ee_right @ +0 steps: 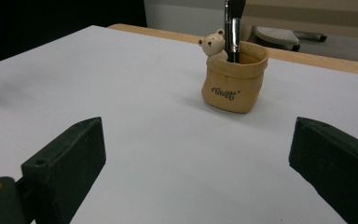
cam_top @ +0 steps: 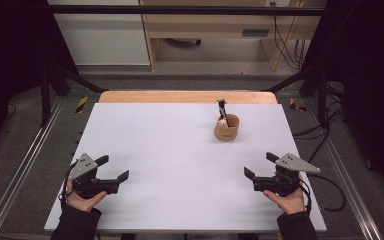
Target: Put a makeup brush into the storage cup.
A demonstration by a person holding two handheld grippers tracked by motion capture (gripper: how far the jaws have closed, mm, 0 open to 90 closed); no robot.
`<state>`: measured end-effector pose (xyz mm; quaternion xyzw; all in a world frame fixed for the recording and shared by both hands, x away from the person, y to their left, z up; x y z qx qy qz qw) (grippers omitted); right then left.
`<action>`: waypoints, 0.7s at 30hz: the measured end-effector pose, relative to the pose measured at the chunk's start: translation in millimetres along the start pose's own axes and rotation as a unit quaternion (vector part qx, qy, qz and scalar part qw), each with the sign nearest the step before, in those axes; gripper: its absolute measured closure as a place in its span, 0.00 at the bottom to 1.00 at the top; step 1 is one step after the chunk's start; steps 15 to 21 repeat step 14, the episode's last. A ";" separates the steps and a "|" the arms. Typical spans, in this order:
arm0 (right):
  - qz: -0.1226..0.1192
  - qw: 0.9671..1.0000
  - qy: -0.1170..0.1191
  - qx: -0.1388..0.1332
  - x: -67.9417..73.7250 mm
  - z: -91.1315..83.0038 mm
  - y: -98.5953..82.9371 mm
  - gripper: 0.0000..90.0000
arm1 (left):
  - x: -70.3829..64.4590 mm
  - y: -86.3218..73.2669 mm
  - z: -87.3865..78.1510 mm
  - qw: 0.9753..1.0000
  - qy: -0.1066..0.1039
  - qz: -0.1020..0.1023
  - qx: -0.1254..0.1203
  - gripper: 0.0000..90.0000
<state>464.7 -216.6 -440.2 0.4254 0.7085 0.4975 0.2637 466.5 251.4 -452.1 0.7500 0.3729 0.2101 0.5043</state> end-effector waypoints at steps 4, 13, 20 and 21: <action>0.002 1.000 0.002 0.002 0.0 -2.7 -3.3 0.04 | -0.2 -0.5 -0.2 1.000 0.000 -0.001 -0.001 0.06; 0.004 1.000 -0.004 0.008 -4.4 -4.4 -10.4 0.04 | -0.3 -1.6 -0.4 1.000 0.000 0.002 -0.001 0.06; 0.005 1.000 -0.005 0.008 -4.8 -4.5 -10.7 0.04 | -0.3 -1.6 -0.2 1.000 0.000 0.002 -0.001 0.06; 0.005 1.000 -0.005 0.008 -4.8 -4.5 -10.7 0.04 | -0.3 -1.6 -0.2 1.000 0.000 0.002 -0.001 0.06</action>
Point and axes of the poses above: each handheld gripper's, and its own axes: z roughly forward along the jaws, y roughly out of its top, x roughly to its left, the point moved 6 cm from there along z, roughly forward along the jaws, and after that the axes turned 3 degrees about -y, right-handed, at the moved point
